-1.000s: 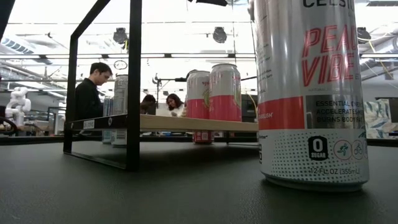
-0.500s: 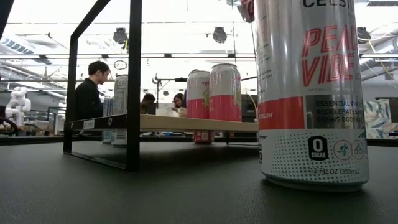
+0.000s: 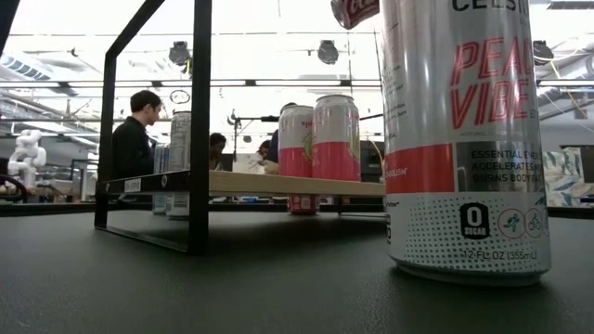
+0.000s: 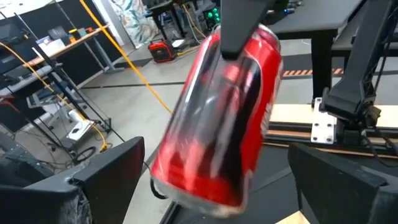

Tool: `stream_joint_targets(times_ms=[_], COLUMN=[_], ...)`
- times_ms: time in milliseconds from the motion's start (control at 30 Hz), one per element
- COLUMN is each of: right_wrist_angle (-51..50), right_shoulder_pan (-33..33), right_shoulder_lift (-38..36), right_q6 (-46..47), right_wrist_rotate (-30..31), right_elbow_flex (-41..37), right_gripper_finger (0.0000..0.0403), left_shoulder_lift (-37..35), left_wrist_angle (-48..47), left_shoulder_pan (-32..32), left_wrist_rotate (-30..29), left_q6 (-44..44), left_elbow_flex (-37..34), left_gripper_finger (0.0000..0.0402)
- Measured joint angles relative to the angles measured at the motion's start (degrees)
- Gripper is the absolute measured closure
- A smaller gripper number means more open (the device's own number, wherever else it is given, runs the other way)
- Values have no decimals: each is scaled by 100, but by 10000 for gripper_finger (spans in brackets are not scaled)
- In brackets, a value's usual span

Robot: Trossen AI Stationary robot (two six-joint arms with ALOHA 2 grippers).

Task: Place canned beverage on shelf
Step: Put the top right red white soda can on the shelf

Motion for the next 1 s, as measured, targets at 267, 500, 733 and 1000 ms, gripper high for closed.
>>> stream_joint_targets(times_ms=[267, 500, 733, 1000], right_wrist_angle=[283, 356, 399, 426], right_shoulder_pan=[293, 466, 550, 545], right_shoulder_lift=[168, 279, 276, 276], right_q6=[147, 174, 174, 181], right_wrist_rotate=[-26, -35, -41, -22], right_elbow_flex=[0, 0, 0, -1], right_gripper_finger=[135, 135, 135, 135], left_shoulder_lift=[61, 142, 138, 136], left_wrist_angle=[-387, -487, -674, -682], left_shoulder_pan=[44, 44, 36, 31], left_wrist_rotate=[59, 160, 186, 176], left_q6=[9, 4, -43, -267], left_elbow_flex=[2, 2, 2, 2], left_gripper_finger=[2, 2, 24, 89])
